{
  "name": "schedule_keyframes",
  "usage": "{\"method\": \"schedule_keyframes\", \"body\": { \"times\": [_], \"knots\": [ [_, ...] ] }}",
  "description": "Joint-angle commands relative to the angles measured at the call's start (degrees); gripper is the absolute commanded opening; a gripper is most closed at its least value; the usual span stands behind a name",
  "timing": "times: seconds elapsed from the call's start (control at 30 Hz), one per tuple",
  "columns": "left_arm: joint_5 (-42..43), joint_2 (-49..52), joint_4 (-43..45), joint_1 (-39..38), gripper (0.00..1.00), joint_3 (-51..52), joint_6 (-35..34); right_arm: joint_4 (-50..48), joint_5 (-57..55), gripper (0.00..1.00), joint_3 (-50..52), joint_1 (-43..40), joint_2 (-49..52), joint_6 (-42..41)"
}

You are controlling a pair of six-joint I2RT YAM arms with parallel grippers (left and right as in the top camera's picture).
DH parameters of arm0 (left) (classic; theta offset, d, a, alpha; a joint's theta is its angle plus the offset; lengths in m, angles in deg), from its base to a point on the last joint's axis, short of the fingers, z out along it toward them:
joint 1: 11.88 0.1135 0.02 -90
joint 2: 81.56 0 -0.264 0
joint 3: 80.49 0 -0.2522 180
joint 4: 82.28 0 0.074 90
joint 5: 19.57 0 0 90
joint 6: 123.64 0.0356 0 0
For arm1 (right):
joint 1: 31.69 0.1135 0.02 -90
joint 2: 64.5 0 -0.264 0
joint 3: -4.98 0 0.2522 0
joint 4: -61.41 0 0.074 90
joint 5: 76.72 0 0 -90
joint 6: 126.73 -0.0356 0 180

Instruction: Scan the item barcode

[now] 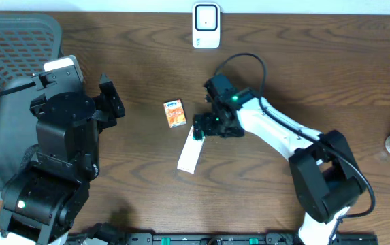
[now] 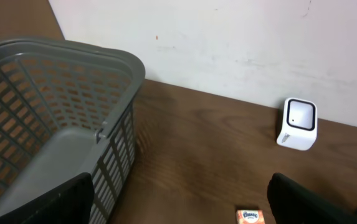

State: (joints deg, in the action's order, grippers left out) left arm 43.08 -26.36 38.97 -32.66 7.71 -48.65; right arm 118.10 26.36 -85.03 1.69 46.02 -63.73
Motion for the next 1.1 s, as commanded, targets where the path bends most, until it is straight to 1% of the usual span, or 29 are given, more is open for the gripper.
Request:
{"method": "schedule_keyframes", "body": {
  "times": [0.0,0.07,0.13,0.27,0.43,0.6,0.73,1.07],
  "knots": [
    [-0.55,-0.22,0.0,0.13,0.89,0.57,-0.26,2.8,-0.17,0.99,-5.86,0.17,-0.57,-0.46],
    [-0.55,-0.22,0.0,0.13,0.89,0.57,-0.26,6.08,-2.45,0.99,-7.74,0.04,-0.5,-5.09],
    [-0.57,-0.22,0.0,0.13,0.89,0.57,-0.26,7.78,-4.15,0.99,-8.41,0.2,-0.48,-7.91],
    [-0.55,-0.22,0.0,0.13,0.89,0.57,-0.26,8.37,-7.21,0.99,-8.39,1.86,0.39,-10.43],
    [-0.55,-0.22,0.0,0.13,0.89,0.57,-0.26,7.67,-7.45,0.99,-8.79,4.22,4.17,-12.81],
    [-0.55,-0.22,0.0,0.13,0.9,0.57,-0.26,7.82,-6.6,0.99,-12.52,4.81,9.01,-12.83],
    [-0.57,-0.22,0.0,0.13,0.89,0.57,-0.26,10.56,-6.58,0.99,-16.15,5.33,12.98,-12.85],
    [-0.55,-0.22,0.0,0.13,0.89,0.57,-0.26,12.2,-7.26,0.97,-16.63,6.43,14.38,-12.57]
  ]
}}
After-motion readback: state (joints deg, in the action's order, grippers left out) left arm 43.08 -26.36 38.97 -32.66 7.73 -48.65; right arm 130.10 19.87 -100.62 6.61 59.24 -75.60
